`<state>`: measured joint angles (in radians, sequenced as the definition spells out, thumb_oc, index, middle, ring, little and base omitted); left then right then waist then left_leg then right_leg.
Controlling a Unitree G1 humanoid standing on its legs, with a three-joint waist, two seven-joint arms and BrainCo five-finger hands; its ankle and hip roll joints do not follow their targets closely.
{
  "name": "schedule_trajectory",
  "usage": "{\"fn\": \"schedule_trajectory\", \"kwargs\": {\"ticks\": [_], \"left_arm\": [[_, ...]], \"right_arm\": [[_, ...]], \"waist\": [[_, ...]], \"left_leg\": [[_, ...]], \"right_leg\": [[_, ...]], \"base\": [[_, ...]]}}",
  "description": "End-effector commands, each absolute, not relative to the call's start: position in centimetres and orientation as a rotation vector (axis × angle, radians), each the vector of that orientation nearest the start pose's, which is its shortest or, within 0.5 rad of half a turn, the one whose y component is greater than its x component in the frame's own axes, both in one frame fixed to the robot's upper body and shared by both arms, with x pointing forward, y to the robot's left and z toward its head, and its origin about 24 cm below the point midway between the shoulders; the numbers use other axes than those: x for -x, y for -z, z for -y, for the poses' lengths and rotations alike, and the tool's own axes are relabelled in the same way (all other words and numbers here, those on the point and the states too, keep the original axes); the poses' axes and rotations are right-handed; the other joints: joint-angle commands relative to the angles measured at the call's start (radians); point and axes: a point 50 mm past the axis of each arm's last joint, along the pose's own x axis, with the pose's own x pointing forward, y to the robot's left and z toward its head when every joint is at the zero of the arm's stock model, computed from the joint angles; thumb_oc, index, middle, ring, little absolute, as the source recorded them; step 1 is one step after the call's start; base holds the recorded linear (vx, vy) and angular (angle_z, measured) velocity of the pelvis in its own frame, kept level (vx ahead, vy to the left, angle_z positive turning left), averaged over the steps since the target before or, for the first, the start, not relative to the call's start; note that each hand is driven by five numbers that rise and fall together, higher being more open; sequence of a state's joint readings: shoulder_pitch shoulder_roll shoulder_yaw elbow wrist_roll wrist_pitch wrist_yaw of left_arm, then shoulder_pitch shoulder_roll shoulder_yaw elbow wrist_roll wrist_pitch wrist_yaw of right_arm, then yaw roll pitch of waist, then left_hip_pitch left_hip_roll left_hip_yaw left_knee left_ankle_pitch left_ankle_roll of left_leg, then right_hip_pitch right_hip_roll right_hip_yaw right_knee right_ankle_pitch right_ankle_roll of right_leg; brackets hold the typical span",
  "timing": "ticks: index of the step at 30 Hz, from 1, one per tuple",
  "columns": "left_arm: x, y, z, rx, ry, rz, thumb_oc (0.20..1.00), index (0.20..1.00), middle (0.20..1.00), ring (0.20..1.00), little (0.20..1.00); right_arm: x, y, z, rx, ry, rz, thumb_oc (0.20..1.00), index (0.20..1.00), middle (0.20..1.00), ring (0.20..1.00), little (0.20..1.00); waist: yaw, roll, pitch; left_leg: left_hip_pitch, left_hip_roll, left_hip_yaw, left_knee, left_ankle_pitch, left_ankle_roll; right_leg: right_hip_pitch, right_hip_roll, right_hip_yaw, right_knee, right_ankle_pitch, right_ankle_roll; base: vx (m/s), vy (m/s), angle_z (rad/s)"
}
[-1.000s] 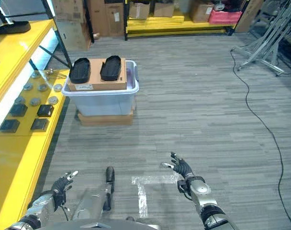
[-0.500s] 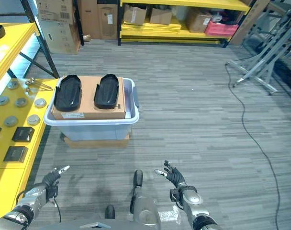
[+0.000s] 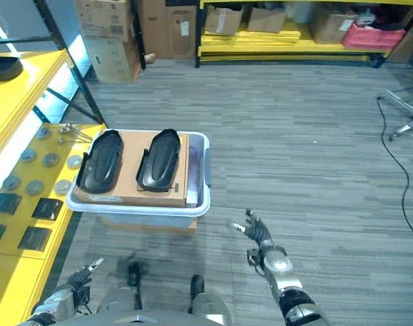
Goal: Move parts from the plastic box to the shelf.
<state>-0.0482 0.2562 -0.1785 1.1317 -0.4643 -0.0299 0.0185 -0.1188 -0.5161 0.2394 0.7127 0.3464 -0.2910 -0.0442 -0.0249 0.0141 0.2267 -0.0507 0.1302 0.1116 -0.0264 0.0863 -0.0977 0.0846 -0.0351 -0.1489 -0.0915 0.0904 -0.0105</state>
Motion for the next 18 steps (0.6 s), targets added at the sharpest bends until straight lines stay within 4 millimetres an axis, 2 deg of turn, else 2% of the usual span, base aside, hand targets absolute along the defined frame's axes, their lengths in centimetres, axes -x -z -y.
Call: {"fn": "schedule_trajectory", "kwargs": {"ticks": [1,5,8,10,13,16,17,18], "left_arm": [[-12.9,14.7,-24.3,-0.031,-0.25,-1.076,1.0,1.0,1.0,1.0,1.0],[-12.2,14.9,-24.6,-0.018,-0.267,-1.096,1.0,1.0,1.0,1.0,1.0],[-13.2,14.6,-24.5,-0.027,-0.238,-1.057,1.0,1.0,1.0,1.0,1.0],[-15.1,14.0,-24.1,-0.03,-0.199,-1.001,1.0,1.0,1.0,1.0,1.0],[-18.1,12.9,-22.6,-0.049,-0.099,-0.903,1.0,1.0,1.0,1.0,1.0],[-19.6,12.3,-21.5,-0.048,-0.041,-0.849,1.0,1.0,1.0,1.0,1.0],[-19.7,12.2,-21.3,-0.047,-0.034,-0.844,1.0,1.0,1.0,1.0,1.0],[-20.4,12.0,-20.4,-0.029,0.001,-0.825,1.0,1.0,1.0,1.0,1.0]], "right_arm": [[-25.9,-0.5,27.0,0.246,0.139,-0.116,1.0,1.0,1.0,1.0,1.0],[-26.8,-2.5,26.4,0.329,0.145,-0.04,1.0,1.0,1.0,1.0,1.0],[-28.8,-4.4,26.3,0.368,0.185,0.003,1.0,1.0,1.0,1.0,1.0],[-31.1,-6.9,26.1,0.37,0.215,0.059,1.0,1.0,1.0,1.0,1.0],[-34.5,-11.7,26.0,0.401,0.274,0.152,1.0,1.0,1.0,1.0,1.0],[-36.1,-14.9,26.4,0.463,0.345,0.21,1.0,1.0,1.0,1.0,1.0],[-36.2,-15.3,26.5,0.473,0.351,0.217,1.0,1.0,1.0,1.0,1.0],[-37.2,-17.5,26.5,0.518,0.399,0.256,1.0,1.0,1.0,1.0,1.0]], "waist": [[0.005,-0.024,0.008],[-0.004,-0.016,0.015],[0.008,-0.013,0.04],[0.022,-0.009,0.069],[0.044,0.006,0.118],[0.061,0.019,0.146],[0.064,0.02,0.149],[0.079,0.03,0.168]], "left_leg": [[0.035,-0.042,0.0,0.049,-0.087,0.037],[0.05,-0.058,0.001,0.018,-0.092,0.047],[0.032,-0.068,-0.006,0.018,-0.097,0.055],[0.002,-0.073,-0.018,0.023,-0.097,0.057],[-0.046,-0.087,-0.038,0.024,-0.09,0.058],[-0.075,-0.096,-0.05,0.021,-0.085,0.06],[-0.078,-0.097,-0.051,0.021,-0.084,0.06],[-0.096,-0.104,-0.062,0.022,-0.082,0.061]], "right_leg": [[-0.029,-0.077,-0.021,0.028,-0.094,0.095],[-0.05,-0.079,-0.01,0.046,-0.099,0.1],[-0.078,-0.084,-0.014,0.073,-0.109,0.102],[-0.106,-0.088,-0.021,0.088,-0.111,0.1],[-0.145,-0.098,-0.029,0.095,-0.107,0.099],[-0.17,-0.103,-0.036,0.092,-0.102,0.099],[-0.172,-0.103,-0.037,0.091,-0.101,0.099],[-0.186,-0.107,-0.043,0.088,-0.098,0.099]], "base": [[0.07,0.109,0.01],[0.07,0.103,0.04],[0.0,0.027,0.13],[-0.11,0.017,0.01],[-0.12,0.041,0.1],[-0.07,0.031,0.12],[-0.05,0.049,0.19],[-0.02,0.052,0.17]]}}
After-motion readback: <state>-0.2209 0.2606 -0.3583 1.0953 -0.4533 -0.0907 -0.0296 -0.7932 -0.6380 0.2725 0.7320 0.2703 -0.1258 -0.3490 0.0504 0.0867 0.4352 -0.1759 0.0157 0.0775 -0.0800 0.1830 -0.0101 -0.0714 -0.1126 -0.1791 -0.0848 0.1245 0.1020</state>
